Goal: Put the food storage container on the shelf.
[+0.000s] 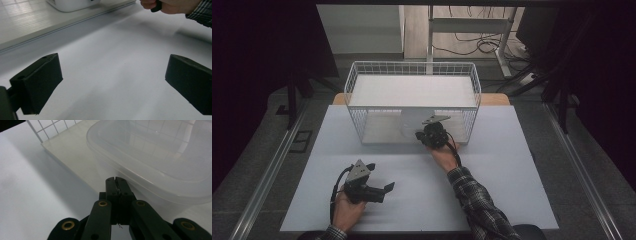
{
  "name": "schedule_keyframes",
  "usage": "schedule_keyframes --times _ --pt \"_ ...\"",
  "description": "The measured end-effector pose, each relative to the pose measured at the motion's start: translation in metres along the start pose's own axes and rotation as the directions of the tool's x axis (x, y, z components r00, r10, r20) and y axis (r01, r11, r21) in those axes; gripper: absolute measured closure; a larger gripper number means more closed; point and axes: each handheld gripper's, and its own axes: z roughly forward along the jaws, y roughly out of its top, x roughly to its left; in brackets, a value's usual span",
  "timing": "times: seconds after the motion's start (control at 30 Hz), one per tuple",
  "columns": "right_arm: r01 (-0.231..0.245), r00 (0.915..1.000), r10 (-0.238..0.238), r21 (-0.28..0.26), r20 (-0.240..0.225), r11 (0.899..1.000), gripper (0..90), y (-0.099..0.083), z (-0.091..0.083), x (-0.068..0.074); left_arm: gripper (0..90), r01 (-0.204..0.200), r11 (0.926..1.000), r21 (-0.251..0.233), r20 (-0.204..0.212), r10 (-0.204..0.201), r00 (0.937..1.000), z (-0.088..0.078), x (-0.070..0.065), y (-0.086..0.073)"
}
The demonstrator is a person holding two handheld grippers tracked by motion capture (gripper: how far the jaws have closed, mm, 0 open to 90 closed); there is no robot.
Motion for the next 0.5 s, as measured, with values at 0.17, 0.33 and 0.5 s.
schedule_keyframes --times 0.17,0.33,0.5 --pt "-0.004 1.0000 0.004 0.003 0.006 1.000 88.4 0.0005 0.0015 -0.0017 0.5 -0.002 1.0000 0.003 0.000 0.002 1.0000 0.0003 -0.0004 0.0000" --pt "-0.009 1.0000 0.009 0.000 -0.001 1.000 83.9 0.0006 -0.0005 -0.0007 0.5 0.000 1.0000 0.000 0.000 0.000 1.0000 -0.0001 0.0001 0.0000" --pt "0.001 0.9999 -0.001 -0.004 -0.010 1.000 75.8 0.0003 -0.0030 0.0022 0.4 0.002 1.0000 -0.002 0.001 -0.002 1.0000 -0.0004 0.0001 0.0000"
